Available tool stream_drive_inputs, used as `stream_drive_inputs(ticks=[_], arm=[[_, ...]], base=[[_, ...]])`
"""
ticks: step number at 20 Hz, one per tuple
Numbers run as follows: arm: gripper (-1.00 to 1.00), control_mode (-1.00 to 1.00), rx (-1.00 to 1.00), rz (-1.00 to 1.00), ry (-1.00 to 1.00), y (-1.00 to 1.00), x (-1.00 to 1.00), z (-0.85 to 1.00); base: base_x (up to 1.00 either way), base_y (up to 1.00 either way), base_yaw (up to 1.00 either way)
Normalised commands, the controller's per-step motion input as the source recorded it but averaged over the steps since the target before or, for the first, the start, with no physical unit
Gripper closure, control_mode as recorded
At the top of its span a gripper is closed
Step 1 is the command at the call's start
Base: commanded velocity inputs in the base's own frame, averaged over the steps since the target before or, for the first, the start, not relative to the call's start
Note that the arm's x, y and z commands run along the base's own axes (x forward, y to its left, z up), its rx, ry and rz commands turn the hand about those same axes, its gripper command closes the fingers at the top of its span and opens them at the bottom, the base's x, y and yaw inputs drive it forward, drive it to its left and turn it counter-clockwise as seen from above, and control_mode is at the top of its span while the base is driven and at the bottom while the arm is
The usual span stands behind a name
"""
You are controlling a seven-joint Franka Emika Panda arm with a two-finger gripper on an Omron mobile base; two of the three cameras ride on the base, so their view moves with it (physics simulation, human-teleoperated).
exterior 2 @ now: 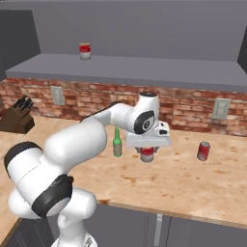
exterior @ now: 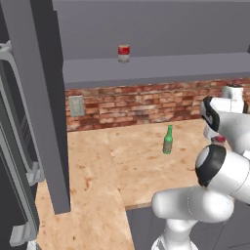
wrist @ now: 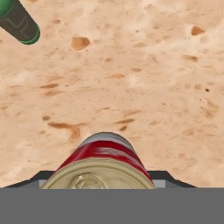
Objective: Pick the canned food and jam from the counter and place them in the cabinets closest to them.
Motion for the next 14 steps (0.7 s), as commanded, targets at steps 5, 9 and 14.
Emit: stream_drive_inputs(ticks=[5, 9, 14], arm=[[1.00, -1.00, 0.00, 0.01, -0.07, 0.02, -0.33, 0.82], [1.00, -1.00, 0.00, 0.01, -0.03, 0.05, -0.28, 0.80], [1.00, -1.00, 0.00, 0.01, -0.05, 0.08, -0.27, 0.86]], base=[[0.00, 0.00, 0.00], [0.00, 0.00, 0.00], [0.00, 0.00, 0.00]])
